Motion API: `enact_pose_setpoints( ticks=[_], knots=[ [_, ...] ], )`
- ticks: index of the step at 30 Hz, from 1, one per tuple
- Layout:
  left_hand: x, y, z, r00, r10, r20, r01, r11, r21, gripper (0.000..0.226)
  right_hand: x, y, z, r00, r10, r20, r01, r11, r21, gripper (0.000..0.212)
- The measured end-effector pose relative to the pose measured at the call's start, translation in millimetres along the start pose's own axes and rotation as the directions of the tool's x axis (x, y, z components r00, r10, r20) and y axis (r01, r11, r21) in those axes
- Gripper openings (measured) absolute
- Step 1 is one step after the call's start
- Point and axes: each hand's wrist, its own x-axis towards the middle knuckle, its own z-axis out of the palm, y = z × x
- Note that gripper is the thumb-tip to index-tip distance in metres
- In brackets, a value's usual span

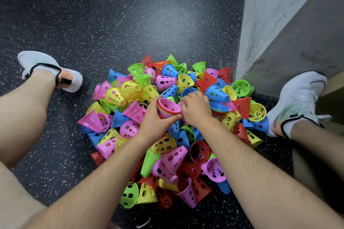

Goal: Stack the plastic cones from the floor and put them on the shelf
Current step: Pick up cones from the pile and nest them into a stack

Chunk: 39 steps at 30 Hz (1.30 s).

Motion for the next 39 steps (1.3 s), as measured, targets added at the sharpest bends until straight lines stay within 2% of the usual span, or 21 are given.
enact_pose_setpoints(
  ticks=[2,3,6,8,15,20,24,26,28,32,37,39],
  knots=[
    [-1.3,1.3,-0.3,1.0,-0.006,0.007,0.006,1.0,0.008,0.087,1.9,4.4,-3.4,0.989,0.102,-0.108,-0.103,0.995,-0.002,0.023],
    [-2.0,1.9,-0.1,1.0,-0.011,0.013,0.011,1.0,0.009,0.086,4.3,7.3,-5.4,0.985,0.147,-0.086,-0.15,0.988,-0.031,0.025],
    [-4.1,3.5,0.1,0.999,-0.018,0.029,0.017,1.0,0.017,0.085,17.3,14.3,-7.4,0.979,0.169,0.113,-0.143,0.968,-0.208,0.038],
    [-5.3,5.3,-0.1,0.999,-0.019,0.03,0.018,1.0,0.015,0.085,25.4,16.1,-7.3,0.972,0.157,0.173,-0.109,0.96,-0.258,0.041],
    [-8.1,5.7,-1.1,1.0,-0.018,0.022,0.017,1.0,0.025,0.076,35.9,4.9,1.4,0.973,0.224,0.052,-0.211,0.961,-0.178,0.065],
    [-10.7,3.2,-7.4,0.999,-0.031,0.009,0.03,0.999,0.036,0.082,43.8,7.2,0.2,0.974,0.197,-0.116,-0.201,0.979,-0.027,0.029],
    [-11.0,1.9,-8.3,0.999,-0.035,0.014,0.035,0.998,0.051,0.08,43.8,17.4,-9.3,0.979,0.176,-0.104,-0.178,0.984,-0.012,0.018],
    [-10.5,1.6,-9.0,0.999,-0.036,0.017,0.036,0.998,0.05,0.082,39.7,23.4,-18.7,0.974,0.189,-0.125,-0.179,0.98,0.084,0.016],
    [-10.2,2.6,-9.9,0.999,-0.033,0.019,0.032,0.998,0.056,0.083,30.9,28.7,-29.0,0.97,0.197,-0.145,-0.153,0.952,0.265,0.016],
    [-11.3,6.2,-12.3,1.0,-0.022,0.015,0.022,0.998,0.053,0.079,8.5,29.3,-57.9,0.969,0.204,-0.14,-0.092,0.821,0.563,0.013],
    [-14.7,11.0,-13.8,1.0,-0.009,0.008,0.009,1.0,0.01,0.081,2.7,5.2,-85.0,0.99,0.139,0.03,-0.112,0.634,0.765,0.01],
    [-16.6,12.1,-15.9,1.0,0.004,0.012,-0.004,1.0,-0.013,0.08,-0.5,-7.7,-88.6,0.989,0.022,0.148,-0.126,0.649,0.75,0.008]
  ],
)
